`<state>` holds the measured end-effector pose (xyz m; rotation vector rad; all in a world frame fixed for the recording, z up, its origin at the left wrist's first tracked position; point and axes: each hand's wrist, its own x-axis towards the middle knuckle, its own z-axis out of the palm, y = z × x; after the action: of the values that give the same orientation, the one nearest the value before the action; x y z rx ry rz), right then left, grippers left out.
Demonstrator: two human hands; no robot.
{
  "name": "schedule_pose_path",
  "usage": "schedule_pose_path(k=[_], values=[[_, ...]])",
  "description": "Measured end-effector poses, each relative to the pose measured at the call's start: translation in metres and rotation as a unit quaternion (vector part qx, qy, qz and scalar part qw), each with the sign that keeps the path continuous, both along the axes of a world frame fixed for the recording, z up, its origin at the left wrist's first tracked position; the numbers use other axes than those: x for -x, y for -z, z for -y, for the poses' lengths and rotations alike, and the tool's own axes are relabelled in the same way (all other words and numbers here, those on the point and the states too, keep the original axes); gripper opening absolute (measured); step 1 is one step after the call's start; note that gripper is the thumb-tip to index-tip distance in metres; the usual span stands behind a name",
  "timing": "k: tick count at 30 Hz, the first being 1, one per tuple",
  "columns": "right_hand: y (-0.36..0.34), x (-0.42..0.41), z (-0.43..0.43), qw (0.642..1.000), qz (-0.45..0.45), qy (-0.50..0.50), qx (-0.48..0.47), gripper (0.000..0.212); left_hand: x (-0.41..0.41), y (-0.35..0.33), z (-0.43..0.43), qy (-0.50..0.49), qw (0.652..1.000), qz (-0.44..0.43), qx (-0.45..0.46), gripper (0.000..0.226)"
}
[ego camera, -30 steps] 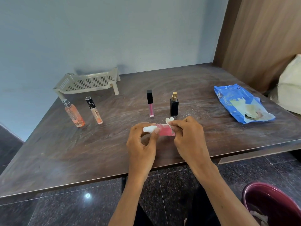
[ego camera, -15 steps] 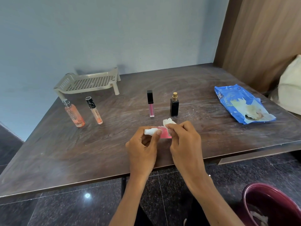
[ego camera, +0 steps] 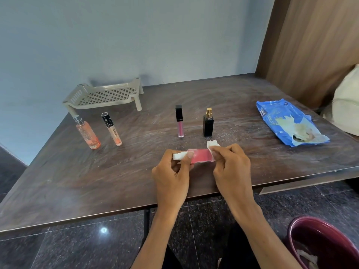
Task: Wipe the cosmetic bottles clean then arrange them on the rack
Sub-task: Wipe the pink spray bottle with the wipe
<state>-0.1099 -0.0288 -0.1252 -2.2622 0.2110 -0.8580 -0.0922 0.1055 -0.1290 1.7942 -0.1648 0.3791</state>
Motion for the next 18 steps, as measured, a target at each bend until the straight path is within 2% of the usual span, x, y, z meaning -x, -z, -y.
schedule_pose_path(k=[9, 18], values=[[-0.008, 0.014, -0.04, 0.996, 0.043, -0.075, -0.011, 0.024, 0.002, -0.006, -0.001, 0.0, 1.0, -0.002, -0.026, 0.028], [-0.001, 0.001, -0.003, 1.0, -0.004, 0.008, -0.022, 0.021, 0.003, -0.005, 0.002, 0.0, 1.0, 0.006, -0.025, 0.027]])
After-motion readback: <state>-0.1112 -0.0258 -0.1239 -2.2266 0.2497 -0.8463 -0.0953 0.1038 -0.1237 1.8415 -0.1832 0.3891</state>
